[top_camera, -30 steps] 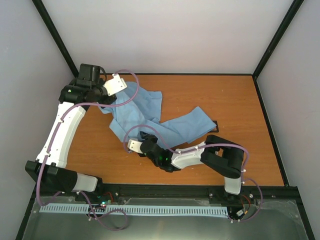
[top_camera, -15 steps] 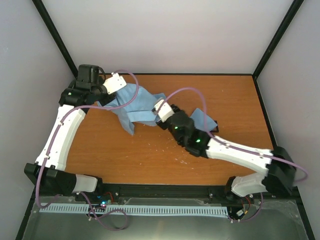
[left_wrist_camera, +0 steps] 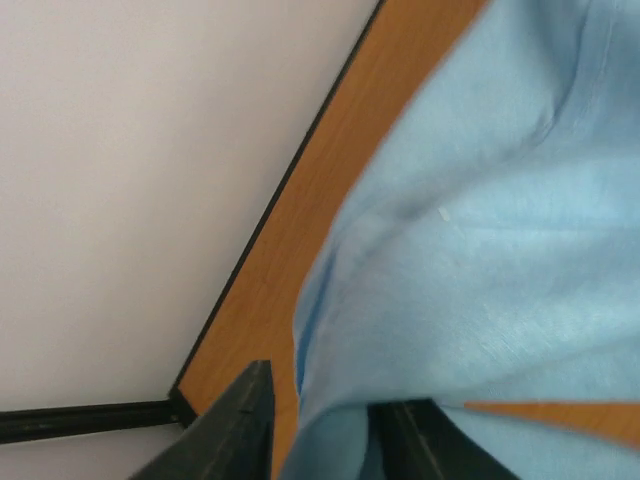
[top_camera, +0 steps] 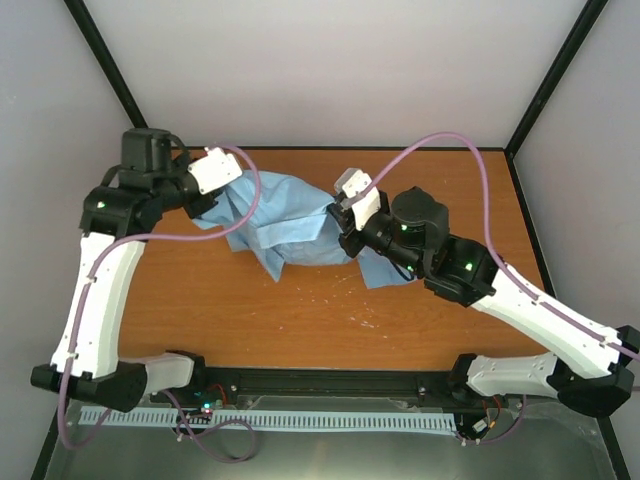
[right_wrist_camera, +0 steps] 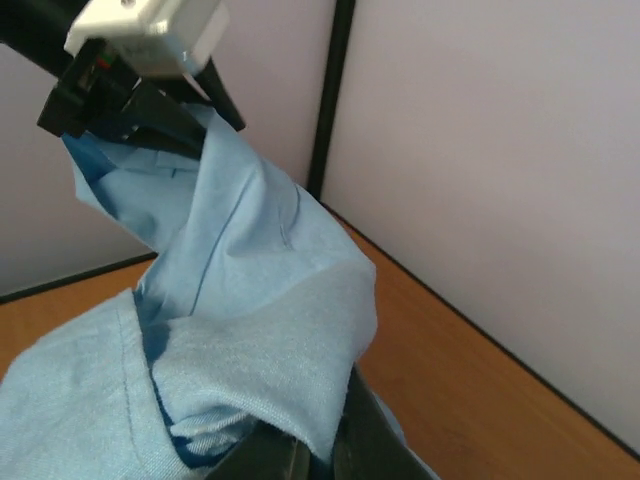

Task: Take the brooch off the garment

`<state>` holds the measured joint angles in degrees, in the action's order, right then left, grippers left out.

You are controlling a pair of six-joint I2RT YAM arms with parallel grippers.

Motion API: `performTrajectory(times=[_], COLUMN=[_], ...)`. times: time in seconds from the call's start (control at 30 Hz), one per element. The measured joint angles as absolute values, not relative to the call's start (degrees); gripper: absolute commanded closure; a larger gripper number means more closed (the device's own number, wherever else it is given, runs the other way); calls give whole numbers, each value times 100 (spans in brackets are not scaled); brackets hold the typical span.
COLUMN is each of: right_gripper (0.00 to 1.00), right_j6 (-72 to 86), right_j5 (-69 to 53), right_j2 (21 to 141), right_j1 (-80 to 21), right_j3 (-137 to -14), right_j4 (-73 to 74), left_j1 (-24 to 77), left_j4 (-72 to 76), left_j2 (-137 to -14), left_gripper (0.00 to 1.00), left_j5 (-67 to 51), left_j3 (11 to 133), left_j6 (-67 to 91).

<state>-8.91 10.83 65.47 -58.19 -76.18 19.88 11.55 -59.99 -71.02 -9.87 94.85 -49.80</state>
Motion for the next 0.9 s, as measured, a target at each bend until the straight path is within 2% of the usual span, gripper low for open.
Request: performTrajectory(times=[0.07, 0.13, 0.2, 0.3, 0.4, 0.47, 0.53, 0.63, 0.9], right_gripper=[97, 97, 97, 97, 97, 97, 97, 97, 97], right_j6=[-670, -416, -38, 604, 1164, 1413, 1608, 1809, 2130], right_j5=[836, 508, 25, -731, -1455, -1813, -2034, -2158, -2185], right_j2=[6497, 6447, 6475, 6912, 7913, 8809, 9555, 10119, 10147], right_j1=[-5800, -5616, -5035, -3782, -2919, -2718, -2685, -2692, -2530], right_j3=[-7787, -7889, -7946, -7887, -7682, -7439, -7050, -6643, -6971], right_j4=[2239, 2362, 2388, 2311, 2215, 2187, 2250, 2519, 2252], left_j1=[1155, 1155, 1155, 1162, 1155, 1129, 1118, 1100, 1522], left_j4=[-6348, -6552, -6569, -6259, -5312, -4755, -4362, -4145, -3400], left_j2=[-7048, -6938, -6761, -6517, -7164, -8108, -8886, -8952, -8322], left_gripper=[47, 46, 55, 66, 48, 24, 9, 1, 0], left_j5=[-1155, -1337, -1511, -1540, -1096, -904, -886, -1127, -1828], left_j3=[9870, 10064, 9813, 8530, 6919, 6329, 5992, 5885, 6001], left_j6=[-5037, -5103, -5131, -5144, -5078, -4958, -4838, -4831, -5057])
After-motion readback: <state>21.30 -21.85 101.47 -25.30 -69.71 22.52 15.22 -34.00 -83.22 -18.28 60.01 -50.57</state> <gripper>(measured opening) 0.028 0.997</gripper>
